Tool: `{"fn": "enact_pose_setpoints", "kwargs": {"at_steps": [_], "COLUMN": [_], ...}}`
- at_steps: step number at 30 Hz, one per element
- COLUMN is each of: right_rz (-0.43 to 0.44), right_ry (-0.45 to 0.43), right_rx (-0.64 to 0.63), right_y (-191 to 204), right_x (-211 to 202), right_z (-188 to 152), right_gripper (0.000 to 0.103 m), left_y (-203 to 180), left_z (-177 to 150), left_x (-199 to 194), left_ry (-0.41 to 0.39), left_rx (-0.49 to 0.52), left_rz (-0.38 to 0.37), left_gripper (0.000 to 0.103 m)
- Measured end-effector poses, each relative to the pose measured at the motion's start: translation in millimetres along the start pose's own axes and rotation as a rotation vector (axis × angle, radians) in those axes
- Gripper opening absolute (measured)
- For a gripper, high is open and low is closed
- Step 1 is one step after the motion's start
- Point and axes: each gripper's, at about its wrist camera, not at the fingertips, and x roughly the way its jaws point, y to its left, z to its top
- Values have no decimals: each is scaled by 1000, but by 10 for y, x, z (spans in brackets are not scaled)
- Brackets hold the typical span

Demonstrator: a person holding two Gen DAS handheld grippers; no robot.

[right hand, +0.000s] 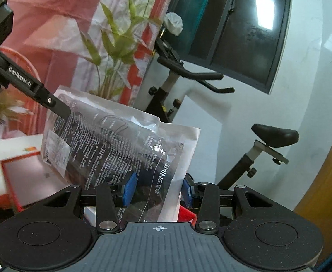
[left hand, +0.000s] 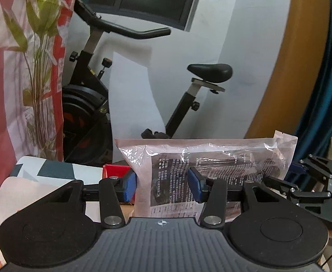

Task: Organize soft objects
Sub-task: 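Lift the clear bag with both tools and carry it over the red box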

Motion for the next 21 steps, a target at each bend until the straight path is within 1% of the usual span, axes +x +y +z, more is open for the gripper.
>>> {"fn": "enact_pose_setpoints", "kwargs": {"at_steps": [2, 5, 8, 12, 16, 21], "right_rz": [-8, -23, -23, -36, -42, -21], "right_ry": [9, 10, 37, 69, 102, 218], "right_rx": [-20, -69, -83, -109, -145, -167], "right_y": [12, 47, 78, 109, 159, 258], "right_x": [193, 420, 629, 831, 959, 1113], "right_z": [-33, -89, -151, -223, -287, -308], "right_gripper": [35, 32, 29, 27, 23, 21], "left_y": [54, 131, 205, 288, 328, 374], "left_z": [34, 96, 122, 117, 74, 39], "left_x": [138, 339, 518, 764, 910, 1022], "left_ry": [3, -1, -16, 23, 45, 93], "left_rx": [-4, -4, 10, 4, 38, 42], "left_rz": [13, 41, 60, 71, 83, 84], "left_gripper": [48, 47, 45, 41, 39, 39]}}
